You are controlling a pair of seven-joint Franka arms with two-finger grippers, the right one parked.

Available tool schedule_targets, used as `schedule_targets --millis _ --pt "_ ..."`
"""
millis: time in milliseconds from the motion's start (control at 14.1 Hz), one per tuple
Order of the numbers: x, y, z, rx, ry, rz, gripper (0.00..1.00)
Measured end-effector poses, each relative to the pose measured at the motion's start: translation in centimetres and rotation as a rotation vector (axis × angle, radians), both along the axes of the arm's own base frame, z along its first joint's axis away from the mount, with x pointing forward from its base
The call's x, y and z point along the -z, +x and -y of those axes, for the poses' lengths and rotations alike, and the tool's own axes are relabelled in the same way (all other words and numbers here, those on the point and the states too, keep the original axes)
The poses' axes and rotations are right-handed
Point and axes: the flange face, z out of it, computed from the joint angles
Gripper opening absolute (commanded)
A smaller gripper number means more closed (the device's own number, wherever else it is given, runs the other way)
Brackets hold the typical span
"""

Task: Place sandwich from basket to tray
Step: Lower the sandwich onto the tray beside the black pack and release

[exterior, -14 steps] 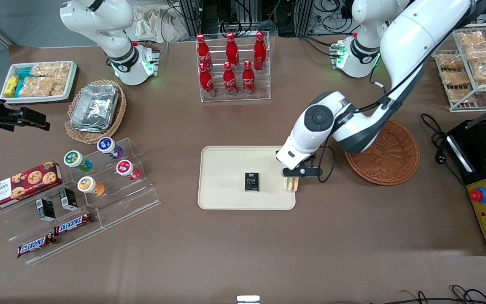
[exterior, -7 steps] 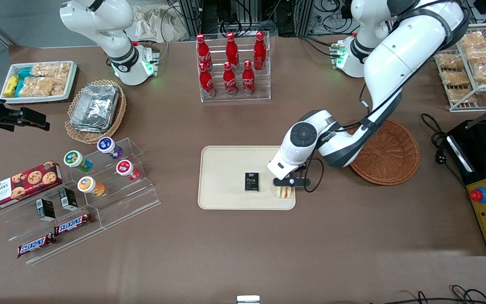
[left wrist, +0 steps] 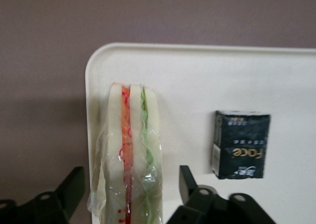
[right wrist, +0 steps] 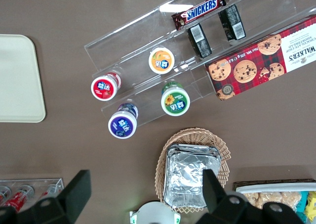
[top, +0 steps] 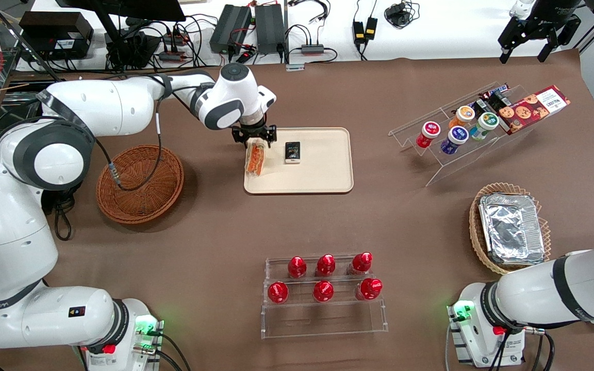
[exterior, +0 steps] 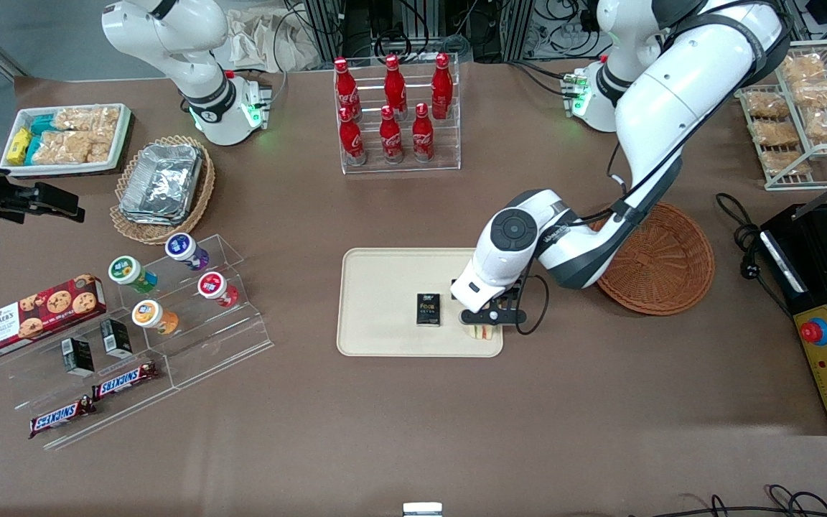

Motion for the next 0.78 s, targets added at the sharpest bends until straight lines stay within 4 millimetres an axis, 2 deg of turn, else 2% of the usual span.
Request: schedule_targets --millis 142,354,566,779 --pt "-3.8 0.8 -0.2 -0.039 0.037 0.01 1.0" --pt "-11.7 1.6 -2.5 -0.129 0.059 0.04 1.0" --pt "-19.0 2.6 -7.8 -0.223 0.066 0.072 1.0" --pt "-24.2 3.4 -15.2 -0.177 0.062 0.045 1.0"
